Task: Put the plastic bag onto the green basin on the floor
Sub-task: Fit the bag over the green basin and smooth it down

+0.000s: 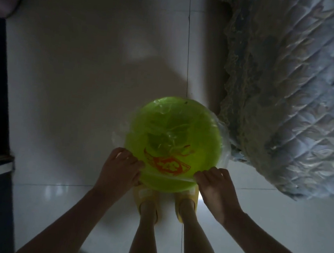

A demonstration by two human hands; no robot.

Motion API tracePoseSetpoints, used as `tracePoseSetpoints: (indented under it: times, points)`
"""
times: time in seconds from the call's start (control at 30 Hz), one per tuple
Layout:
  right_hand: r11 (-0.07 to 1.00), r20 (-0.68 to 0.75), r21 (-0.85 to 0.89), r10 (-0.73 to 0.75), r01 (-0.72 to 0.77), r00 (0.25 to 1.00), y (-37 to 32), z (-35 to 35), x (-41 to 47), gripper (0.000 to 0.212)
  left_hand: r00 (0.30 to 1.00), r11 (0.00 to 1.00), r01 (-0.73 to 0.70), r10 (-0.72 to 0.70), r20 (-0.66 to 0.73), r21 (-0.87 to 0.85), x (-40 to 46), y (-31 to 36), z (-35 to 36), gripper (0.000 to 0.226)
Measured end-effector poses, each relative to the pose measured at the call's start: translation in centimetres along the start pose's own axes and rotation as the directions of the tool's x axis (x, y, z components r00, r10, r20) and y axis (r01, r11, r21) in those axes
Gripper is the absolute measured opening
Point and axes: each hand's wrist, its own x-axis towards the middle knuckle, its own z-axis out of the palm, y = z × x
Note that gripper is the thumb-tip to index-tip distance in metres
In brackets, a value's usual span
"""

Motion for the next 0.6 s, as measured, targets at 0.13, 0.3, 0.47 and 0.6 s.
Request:
tracePoseSetpoints:
  times: [0.13,0.3,0.47,0.6]
  points:
    - [0.997,-0.003,0.053,-0.062,0.062,0.998,0.0,0.7,-1.1,0.029,0.998,0.999,-0.052,0.052,0.023,0.004,-2.0,0.3,0.9,0.018]
    - [0.987,0.099,0.067,-0.154,0.148,0.983,-0.1,1.8,-3.0,0.021,0.995,0.997,-0.081,0.081,0.053,-0.008,-4.8,1.2,3.1,0.025]
    - [0.991,0.129,0.052,-0.130,0.125,0.983,-0.7,3.0,-3.2,0.035,0.994,0.996,-0.065,0.060,0.089,0.055,-4.9,1.4,5.1,0.034]
    - [0.996,0.140,0.008,-0.094,0.094,0.986,-1.4,3.6,-3.3,0.027,0.995,0.998,-0.014,0.008,0.101,0.065,-5.6,1.7,7.0,0.049]
